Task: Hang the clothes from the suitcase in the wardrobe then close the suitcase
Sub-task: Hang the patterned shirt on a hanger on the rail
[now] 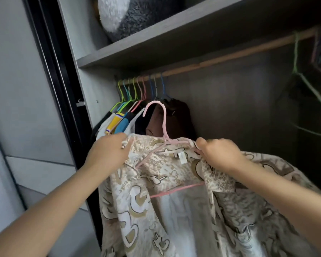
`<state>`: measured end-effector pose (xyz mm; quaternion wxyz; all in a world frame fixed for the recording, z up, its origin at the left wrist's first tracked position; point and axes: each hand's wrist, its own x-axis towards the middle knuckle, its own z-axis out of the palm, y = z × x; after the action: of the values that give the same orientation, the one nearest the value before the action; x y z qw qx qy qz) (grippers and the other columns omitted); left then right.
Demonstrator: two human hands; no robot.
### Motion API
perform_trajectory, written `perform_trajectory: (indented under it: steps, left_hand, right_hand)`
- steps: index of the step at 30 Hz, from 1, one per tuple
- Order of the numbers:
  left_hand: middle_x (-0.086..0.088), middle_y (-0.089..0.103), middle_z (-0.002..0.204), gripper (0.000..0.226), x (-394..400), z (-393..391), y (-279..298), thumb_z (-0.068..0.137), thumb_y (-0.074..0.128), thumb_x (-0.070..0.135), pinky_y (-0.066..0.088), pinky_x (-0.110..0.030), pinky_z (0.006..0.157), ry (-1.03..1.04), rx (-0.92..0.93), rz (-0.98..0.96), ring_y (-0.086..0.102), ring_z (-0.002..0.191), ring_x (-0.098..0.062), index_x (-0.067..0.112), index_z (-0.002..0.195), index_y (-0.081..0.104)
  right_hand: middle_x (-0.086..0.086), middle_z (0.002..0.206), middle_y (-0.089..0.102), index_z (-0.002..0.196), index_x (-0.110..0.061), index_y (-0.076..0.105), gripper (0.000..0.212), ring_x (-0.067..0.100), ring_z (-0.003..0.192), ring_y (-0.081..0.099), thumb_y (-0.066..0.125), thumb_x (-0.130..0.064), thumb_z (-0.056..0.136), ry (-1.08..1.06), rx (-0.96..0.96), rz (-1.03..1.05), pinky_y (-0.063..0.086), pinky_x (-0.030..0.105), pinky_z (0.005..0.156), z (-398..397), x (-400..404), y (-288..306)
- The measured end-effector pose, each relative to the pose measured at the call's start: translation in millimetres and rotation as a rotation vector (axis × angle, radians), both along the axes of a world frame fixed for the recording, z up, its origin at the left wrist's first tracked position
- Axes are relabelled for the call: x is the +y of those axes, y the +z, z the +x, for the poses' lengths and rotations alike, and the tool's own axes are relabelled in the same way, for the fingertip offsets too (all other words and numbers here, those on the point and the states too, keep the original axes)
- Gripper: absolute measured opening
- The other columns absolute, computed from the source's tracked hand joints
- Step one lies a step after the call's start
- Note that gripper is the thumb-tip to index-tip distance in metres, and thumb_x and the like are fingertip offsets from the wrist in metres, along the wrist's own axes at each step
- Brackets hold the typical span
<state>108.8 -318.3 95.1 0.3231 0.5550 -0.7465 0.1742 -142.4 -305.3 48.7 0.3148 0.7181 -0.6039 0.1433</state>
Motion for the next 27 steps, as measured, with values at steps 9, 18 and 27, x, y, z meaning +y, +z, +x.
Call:
perform_trajectory:
  steps: [9, 18, 27]
  left_hand:
    - [0.006, 0.058, 0.099, 0.031, 29.6, -16.9, -45.3, 0.091, 0.045, 0.048, 0.042, -0.02, 0.086, -0.285, -0.424, 0.402, 0.053, 0.088, -0.002, 0.022, 0.1, 0.06]
    - [-0.005, 0.062, 0.062, 0.023, 5.2, -32.7, -19.6, 0.09, 0.039, 0.033, 0.039, -0.028, 0.041, -0.239, -0.148, -0.32, 0.063, 0.054, -0.026, 0.012, 0.09, 0.047]
    - [0.002, 0.045, 0.05, 0.043, -6.8, -41.6, -40.4, 0.088, 0.031, 0.038, 0.032, -0.03, 0.049, -0.467, 0.356, -0.123, 0.047, 0.05, -0.023, 0.006, 0.068, 0.051]
  right_hand:
    - [0.019, 0.08, 0.065, 0.1, 0.003, 0.054, 0.04, 0.038, 0.075, 0.062, 0.05, -0.036, 0.091, 0.141, -0.392, -0.269, 0.031, 0.03, 0.056, -7.6, 16.8, 4.3]
    - [0.005, 0.045, 0.051, 0.068, -0.001, 0.06, 0.05, 0.021, 0.036, 0.051, 0.041, -0.041, 0.09, 0.346, -0.436, -0.545, 0.029, 0.024, 0.038, -19.9, 28.2, -15.0]
    - [0.011, 0.087, 0.068, 0.089, 0.002, 0.071, 0.038, 0.028, 0.07, 0.062, 0.044, -0.024, 0.094, 0.455, -0.261, -0.676, 0.049, 0.032, 0.063, -21.3, 52.9, -23.3]
